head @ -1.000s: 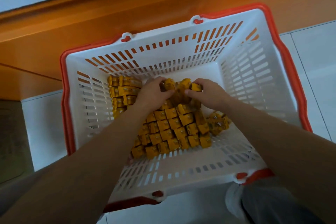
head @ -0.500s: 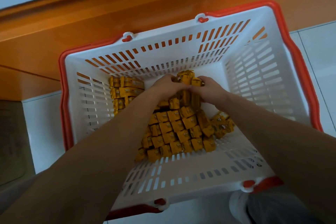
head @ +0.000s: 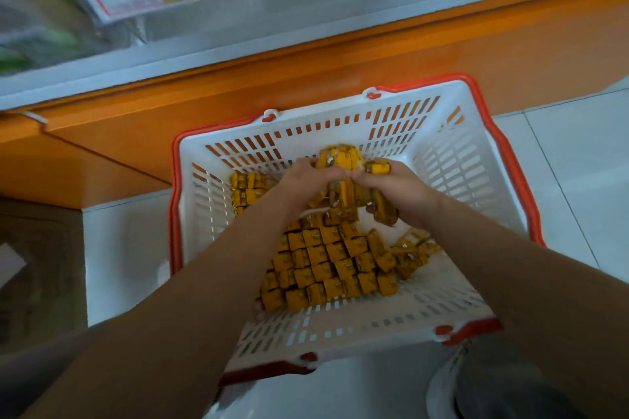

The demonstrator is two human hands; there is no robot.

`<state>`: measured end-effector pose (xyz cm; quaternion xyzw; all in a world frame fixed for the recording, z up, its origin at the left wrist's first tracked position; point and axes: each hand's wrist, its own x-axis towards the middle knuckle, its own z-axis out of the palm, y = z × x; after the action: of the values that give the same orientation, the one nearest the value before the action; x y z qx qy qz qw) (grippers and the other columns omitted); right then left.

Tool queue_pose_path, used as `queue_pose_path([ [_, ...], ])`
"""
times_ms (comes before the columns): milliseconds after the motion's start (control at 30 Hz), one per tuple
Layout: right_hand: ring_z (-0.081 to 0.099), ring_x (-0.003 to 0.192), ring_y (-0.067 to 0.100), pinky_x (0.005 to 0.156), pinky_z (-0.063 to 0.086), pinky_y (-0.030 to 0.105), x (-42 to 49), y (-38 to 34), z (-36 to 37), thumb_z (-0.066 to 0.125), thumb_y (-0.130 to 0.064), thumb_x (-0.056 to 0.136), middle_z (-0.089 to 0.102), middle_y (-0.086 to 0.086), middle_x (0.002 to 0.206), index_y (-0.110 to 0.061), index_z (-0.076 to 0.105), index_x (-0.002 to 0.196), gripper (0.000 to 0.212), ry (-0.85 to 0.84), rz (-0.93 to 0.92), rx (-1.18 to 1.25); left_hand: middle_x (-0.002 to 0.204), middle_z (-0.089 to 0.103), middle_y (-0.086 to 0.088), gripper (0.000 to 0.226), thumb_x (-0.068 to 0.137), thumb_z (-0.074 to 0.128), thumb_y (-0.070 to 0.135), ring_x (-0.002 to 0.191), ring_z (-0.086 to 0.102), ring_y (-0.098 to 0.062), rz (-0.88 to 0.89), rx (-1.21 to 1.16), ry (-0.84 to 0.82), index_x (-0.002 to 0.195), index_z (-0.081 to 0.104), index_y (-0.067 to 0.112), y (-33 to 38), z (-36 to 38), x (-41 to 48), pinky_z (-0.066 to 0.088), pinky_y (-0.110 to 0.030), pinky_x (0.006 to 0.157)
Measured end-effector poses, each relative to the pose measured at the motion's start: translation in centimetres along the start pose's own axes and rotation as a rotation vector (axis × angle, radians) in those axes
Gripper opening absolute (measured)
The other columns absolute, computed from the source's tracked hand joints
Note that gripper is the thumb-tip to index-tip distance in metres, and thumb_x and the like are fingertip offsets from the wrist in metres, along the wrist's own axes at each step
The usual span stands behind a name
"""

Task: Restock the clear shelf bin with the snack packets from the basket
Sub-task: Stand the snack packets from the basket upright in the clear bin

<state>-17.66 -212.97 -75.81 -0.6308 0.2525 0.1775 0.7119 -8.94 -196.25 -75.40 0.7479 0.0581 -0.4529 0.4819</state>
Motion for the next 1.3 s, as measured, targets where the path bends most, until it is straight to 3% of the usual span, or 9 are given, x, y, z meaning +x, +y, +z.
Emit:
queue_pose_path([
  [200, 0.072, 0.079, 0.014, 0.061, 0.054, 0.026, -5.9, -7.1, 1.6, 0.069, -0.005, 0.084, 0.074, -0.003, 0.08, -0.029, 0.077, 0.08, 0.026, -0.079, -0.05, -0.091, 0.109, 0.078, -0.007, 0.055, 0.077, 0.087, 0.031, 0.103, 0.072, -0.027, 0.061, -0.083, -0.045, 0.123, 0.067, 0.011, 4.9, -1.7, -8.8, 0.055, -0.05, 0.095],
  [367, 0.068, 0.074, 0.021, 0.055, 0.051, 0.031, -12.0, -15.2, 2.6, 0.069, -0.001, 0.087, 0.074, 0.006, 0.086, -0.017, 0.072, 0.1, 0.021, -0.075, -0.155, -0.06, 0.092, 0.076, -0.007, 0.051, 0.076, 0.085, 0.032, 0.079, 0.071, -0.022, 0.216, -0.113, -0.092, 0.117, 0.07, 0.007, 10.6, -4.1, -17.6, 0.056, -0.043, 0.083],
  [500, 0.067, 0.087, 0.027, 0.063, 0.054, 0.033, -17.9, -20.3, 3.2, 0.071, -0.007, 0.083, 0.073, 0.015, 0.106, -0.007, 0.063, 0.122, 0.04, -0.105, -0.234, 0.047, 0.093, 0.072, -0.017, 0.04, 0.074, 0.087, 0.035, 0.08, 0.065, -0.027, 0.364, -0.134, -0.079, 0.105, 0.074, 0.012, 13.8, -5.2, -24.5, 0.056, -0.038, 0.071],
  [633, 0.066, 0.096, 0.032, 0.081, 0.055, 0.045, -22.2, -21.8, 3.9, 0.07, -0.012, 0.075, 0.069, 0.023, 0.116, -0.005, 0.063, 0.125, 0.051, -0.176, -0.296, 0.219, 0.105, 0.078, -0.012, 0.056, 0.072, 0.087, 0.039, 0.09, 0.073, -0.028, 0.474, -0.267, -0.008, 0.119, 0.069, 0.014, 13.7, -4.8, -28.7, 0.055, -0.039, 0.076],
  [767, 0.07, 0.082, 0.026, 0.065, 0.058, 0.034, -23.0, -23.8, 5.5, 0.067, -0.012, 0.077, 0.073, 0.017, 0.104, -0.002, 0.062, 0.125, 0.049, -0.217, -0.372, 0.282, 0.11, 0.078, -0.012, 0.057, 0.071, 0.084, 0.033, 0.096, 0.076, -0.033, 0.534, -0.528, 0.062, 0.122, 0.066, 0.017, 14.9, -3.7, -30.4, 0.06, -0.048, 0.082],
  [967, 0.065, 0.112, 0.043, 0.1, 0.049, 0.06, -21.0, -25.1, 7.9, 0.067, -0.01, 0.079, 0.069, 0.023, 0.119, -0.004, 0.061, 0.126, 0.048, -0.123, -0.433, 0.279, 0.099, 0.08, -0.005, 0.045, 0.072, 0.09, 0.023, 0.085, 0.078, -0.031, 0.618, -0.553, 0.299, 0.112, 0.068, 0.023, 16.4, -3.6, -29.9, 0.063, -0.049, 0.074],
  [1100, 0.071, 0.098, 0.033, 0.075, 0.06, 0.044, -20.3, -25.3, 8.1, 0.069, -0.014, 0.076, 0.071, 0.019, 0.116, -0.007, 0.063, 0.124, 0.049, -0.154, -0.451, 0.241, 0.096, 0.08, -0.003, 0.046, 0.073, 0.09, 0.021, 0.083, 0.079, -0.028, 0.61, -0.517, 0.357, 0.113, 0.068, 0.021, 17.2, -4.6, -29.4, 0.063, -0.051, 0.078],
  [1233, 0.066, 0.1, 0.035, 0.083, 0.053, 0.052, -19.9, -26.1, 7.2, 0.065, -0.02, 0.081, 0.068, 0.022, 0.121, -0.002, 0.061, 0.125, 0.048, -0.178, -0.438, 0.298, 0.098, 0.08, -0.008, 0.057, 0.064, 0.089, 0.022, 0.087, 0.078, -0.03, 0.611, -0.537, 0.332, 0.117, 0.068, 0.016, 18.2, -6.4, -29.7, 0.063, -0.048, 0.076],
  [1300, 0.069, 0.097, 0.028, 0.072, 0.059, 0.042, -19.8, -26.4, 6.9, 0.061, -0.022, 0.085, 0.07, 0.016, 0.12, -0.002, 0.062, 0.122, 0.043, -0.212, -0.428, 0.321, 0.101, 0.079, -0.011, 0.063, 0.063, 0.086, 0.026, 0.088, 0.078, -0.032, 0.607, -0.532, 0.322, 0.121, 0.066, 0.014, 18.4, -7.1, -29.9, 0.062, -0.048, 0.077],
])
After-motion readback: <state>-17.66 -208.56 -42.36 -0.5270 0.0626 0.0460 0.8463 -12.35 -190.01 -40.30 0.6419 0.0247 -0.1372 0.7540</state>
